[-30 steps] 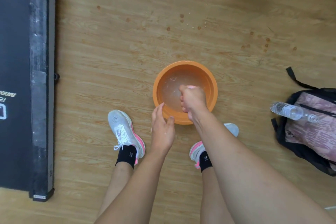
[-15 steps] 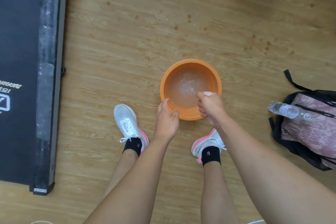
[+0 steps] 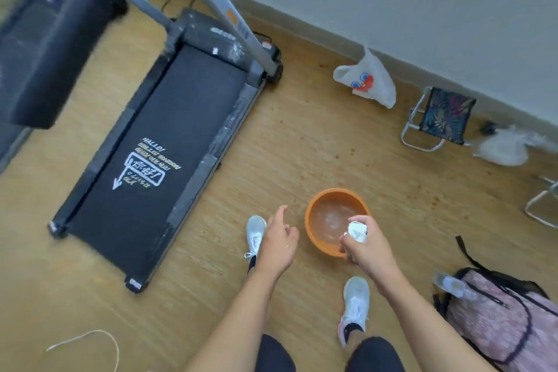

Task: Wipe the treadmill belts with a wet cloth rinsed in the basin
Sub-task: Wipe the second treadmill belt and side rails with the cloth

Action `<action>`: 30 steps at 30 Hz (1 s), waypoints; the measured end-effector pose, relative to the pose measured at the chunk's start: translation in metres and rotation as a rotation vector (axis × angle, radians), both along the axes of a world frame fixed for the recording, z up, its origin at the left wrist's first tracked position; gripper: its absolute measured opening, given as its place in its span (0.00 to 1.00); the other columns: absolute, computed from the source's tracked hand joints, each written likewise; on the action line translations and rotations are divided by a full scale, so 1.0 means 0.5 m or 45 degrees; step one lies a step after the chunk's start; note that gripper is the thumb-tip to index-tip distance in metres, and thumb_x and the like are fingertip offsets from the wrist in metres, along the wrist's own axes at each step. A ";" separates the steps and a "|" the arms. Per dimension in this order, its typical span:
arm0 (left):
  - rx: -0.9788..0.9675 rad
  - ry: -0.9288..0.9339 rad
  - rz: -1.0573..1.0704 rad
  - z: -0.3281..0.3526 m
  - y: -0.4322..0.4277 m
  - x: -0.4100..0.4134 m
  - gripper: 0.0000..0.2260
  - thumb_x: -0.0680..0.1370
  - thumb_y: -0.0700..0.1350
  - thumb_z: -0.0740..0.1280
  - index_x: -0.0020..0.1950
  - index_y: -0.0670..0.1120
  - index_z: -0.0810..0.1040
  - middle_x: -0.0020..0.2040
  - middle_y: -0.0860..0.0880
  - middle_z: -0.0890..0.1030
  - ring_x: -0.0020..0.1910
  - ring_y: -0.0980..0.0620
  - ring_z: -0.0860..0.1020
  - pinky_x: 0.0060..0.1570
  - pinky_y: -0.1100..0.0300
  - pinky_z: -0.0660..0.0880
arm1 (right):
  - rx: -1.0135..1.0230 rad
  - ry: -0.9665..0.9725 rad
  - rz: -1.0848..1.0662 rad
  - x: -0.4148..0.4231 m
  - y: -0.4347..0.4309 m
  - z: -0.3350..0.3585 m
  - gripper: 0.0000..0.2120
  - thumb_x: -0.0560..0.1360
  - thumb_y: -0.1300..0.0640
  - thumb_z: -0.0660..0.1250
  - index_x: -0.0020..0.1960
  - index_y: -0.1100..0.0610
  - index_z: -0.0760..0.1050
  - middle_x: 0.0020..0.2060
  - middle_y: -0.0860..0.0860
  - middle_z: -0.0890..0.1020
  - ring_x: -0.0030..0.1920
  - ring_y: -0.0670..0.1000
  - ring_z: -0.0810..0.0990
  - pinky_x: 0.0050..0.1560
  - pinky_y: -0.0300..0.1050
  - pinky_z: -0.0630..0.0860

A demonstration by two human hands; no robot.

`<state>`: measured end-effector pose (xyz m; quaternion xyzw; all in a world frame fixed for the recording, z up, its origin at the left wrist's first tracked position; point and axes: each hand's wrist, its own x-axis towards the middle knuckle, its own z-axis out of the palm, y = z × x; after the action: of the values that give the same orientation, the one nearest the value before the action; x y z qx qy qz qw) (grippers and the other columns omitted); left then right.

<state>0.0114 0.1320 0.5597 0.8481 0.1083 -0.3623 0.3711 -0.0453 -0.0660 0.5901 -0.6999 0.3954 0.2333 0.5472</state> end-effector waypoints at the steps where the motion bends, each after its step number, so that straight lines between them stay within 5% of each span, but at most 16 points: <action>1: 0.008 -0.059 0.049 0.062 0.019 -0.017 0.27 0.83 0.43 0.62 0.82 0.49 0.62 0.67 0.50 0.74 0.60 0.54 0.76 0.56 0.62 0.69 | -0.041 -0.039 0.139 -0.004 0.008 0.051 0.20 0.75 0.60 0.70 0.63 0.46 0.70 0.43 0.56 0.86 0.33 0.50 0.84 0.42 0.50 0.82; 4: 0.061 -0.232 0.202 0.244 0.085 -0.079 0.27 0.83 0.43 0.62 0.82 0.49 0.62 0.75 0.48 0.69 0.67 0.51 0.76 0.62 0.61 0.69 | -0.184 -0.144 0.529 -0.010 0.046 0.207 0.19 0.76 0.55 0.71 0.60 0.44 0.65 0.44 0.53 0.84 0.41 0.56 0.85 0.45 0.57 0.83; 9: 0.152 -0.446 0.492 0.451 0.218 -0.211 0.26 0.83 0.45 0.61 0.82 0.52 0.62 0.79 0.50 0.66 0.75 0.50 0.71 0.73 0.51 0.69 | -0.378 -0.370 1.114 -0.009 0.180 0.413 0.09 0.78 0.58 0.69 0.56 0.52 0.72 0.48 0.52 0.78 0.47 0.55 0.76 0.42 0.49 0.69; 13: 0.228 -0.548 0.649 0.500 0.325 -0.332 0.27 0.83 0.43 0.62 0.82 0.50 0.61 0.81 0.52 0.64 0.78 0.51 0.67 0.76 0.53 0.65 | -0.330 -0.443 1.404 -0.012 0.333 0.489 0.12 0.76 0.58 0.69 0.58 0.47 0.78 0.50 0.51 0.81 0.47 0.52 0.81 0.48 0.49 0.79; 22: 0.539 -0.552 0.916 0.444 0.651 -0.394 0.27 0.83 0.43 0.63 0.83 0.47 0.61 0.82 0.51 0.64 0.83 0.51 0.58 0.80 0.55 0.58 | -0.283 -0.485 1.493 0.062 0.667 0.530 0.12 0.78 0.60 0.70 0.54 0.43 0.78 0.43 0.50 0.84 0.41 0.55 0.84 0.45 0.58 0.85; 30: 0.433 -0.576 0.795 0.435 1.073 -0.150 0.27 0.81 0.39 0.65 0.80 0.43 0.66 0.79 0.47 0.68 0.81 0.46 0.62 0.80 0.49 0.61 | -0.264 -0.559 1.553 0.337 1.169 0.555 0.12 0.78 0.55 0.69 0.57 0.40 0.78 0.46 0.46 0.83 0.41 0.50 0.82 0.39 0.45 0.80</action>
<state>-0.0637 0.6686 0.7772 0.8820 0.3341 -0.0140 0.3321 0.1229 0.5182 0.8677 -0.8790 -0.1727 0.3143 0.3142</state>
